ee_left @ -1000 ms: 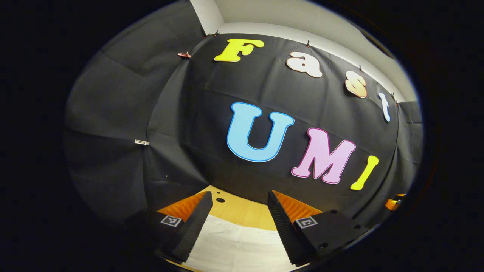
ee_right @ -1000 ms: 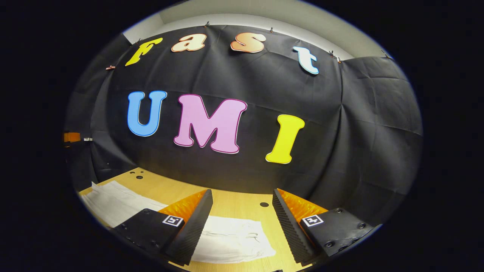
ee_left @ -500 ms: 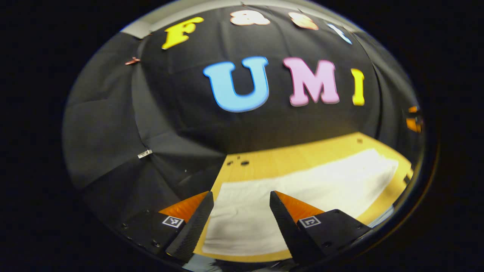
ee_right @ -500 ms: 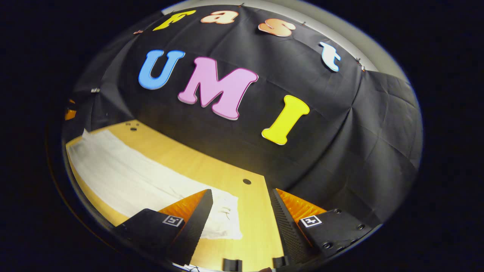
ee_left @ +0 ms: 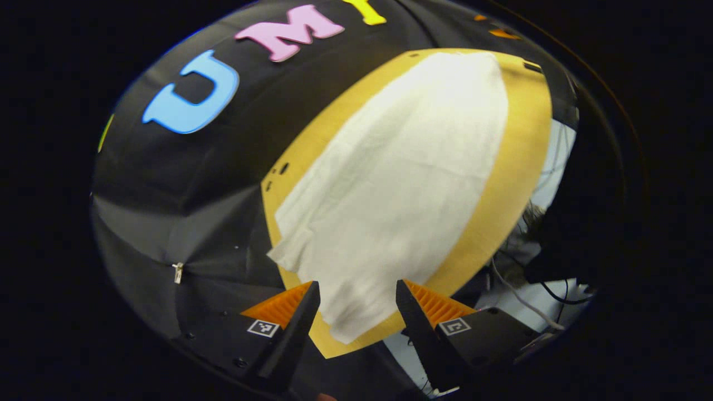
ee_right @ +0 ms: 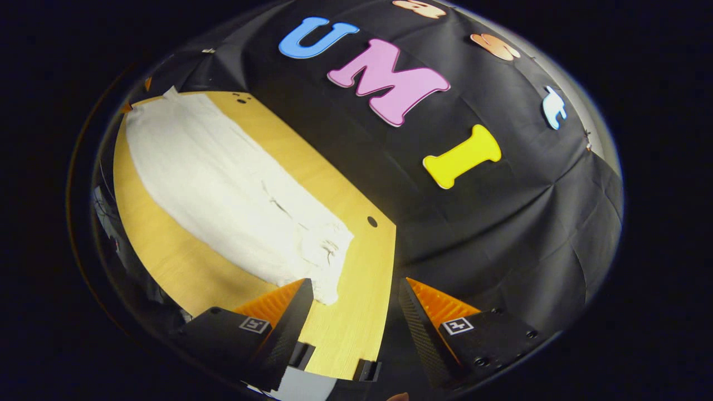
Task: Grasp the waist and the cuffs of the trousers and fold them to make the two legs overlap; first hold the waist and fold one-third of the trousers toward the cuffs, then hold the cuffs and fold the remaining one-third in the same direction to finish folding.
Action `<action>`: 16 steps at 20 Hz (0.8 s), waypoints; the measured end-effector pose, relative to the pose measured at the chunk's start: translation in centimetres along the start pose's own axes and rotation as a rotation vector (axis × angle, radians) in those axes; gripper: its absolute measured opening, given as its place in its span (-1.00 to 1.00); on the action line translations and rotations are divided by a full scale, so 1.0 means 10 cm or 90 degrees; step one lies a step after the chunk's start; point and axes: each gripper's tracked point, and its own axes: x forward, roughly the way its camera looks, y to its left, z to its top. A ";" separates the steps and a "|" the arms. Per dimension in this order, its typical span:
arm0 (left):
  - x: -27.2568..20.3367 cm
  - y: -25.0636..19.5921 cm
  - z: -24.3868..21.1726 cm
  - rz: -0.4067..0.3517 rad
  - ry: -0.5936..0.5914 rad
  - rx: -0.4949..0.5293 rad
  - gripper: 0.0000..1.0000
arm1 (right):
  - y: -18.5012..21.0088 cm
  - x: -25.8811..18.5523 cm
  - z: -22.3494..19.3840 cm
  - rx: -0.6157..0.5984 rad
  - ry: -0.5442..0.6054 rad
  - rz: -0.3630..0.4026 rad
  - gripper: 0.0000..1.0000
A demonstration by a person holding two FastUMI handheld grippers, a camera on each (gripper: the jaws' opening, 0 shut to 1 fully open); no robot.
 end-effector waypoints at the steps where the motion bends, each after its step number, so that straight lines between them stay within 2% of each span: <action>1: 0.07 -0.05 -0.08 -0.010 0.018 0.020 0.75 | 0.04 0.02 -0.05 -0.006 0.007 0.008 0.92; 5: 0.26 -0.12 -0.24 -0.047 0.067 0.089 0.76 | 0.18 0.06 -0.24 -0.020 0.032 0.029 0.92; 10: 0.47 0.08 -0.20 -0.039 0.081 0.177 0.71 | 0.20 0.12 -0.34 -0.024 0.047 0.038 0.92; 12: 0.57 0.14 -0.18 -0.038 0.090 0.209 0.61 | 0.21 0.14 -0.37 -0.027 0.051 0.039 0.91; 14: 0.66 0.14 -0.16 -0.041 0.094 0.246 0.35 | 0.23 0.18 -0.39 -0.036 0.052 0.044 0.91; 16: 0.79 0.17 -0.13 -0.026 0.105 0.290 -0.43 | 0.27 0.21 -0.41 -0.045 0.054 0.054 0.92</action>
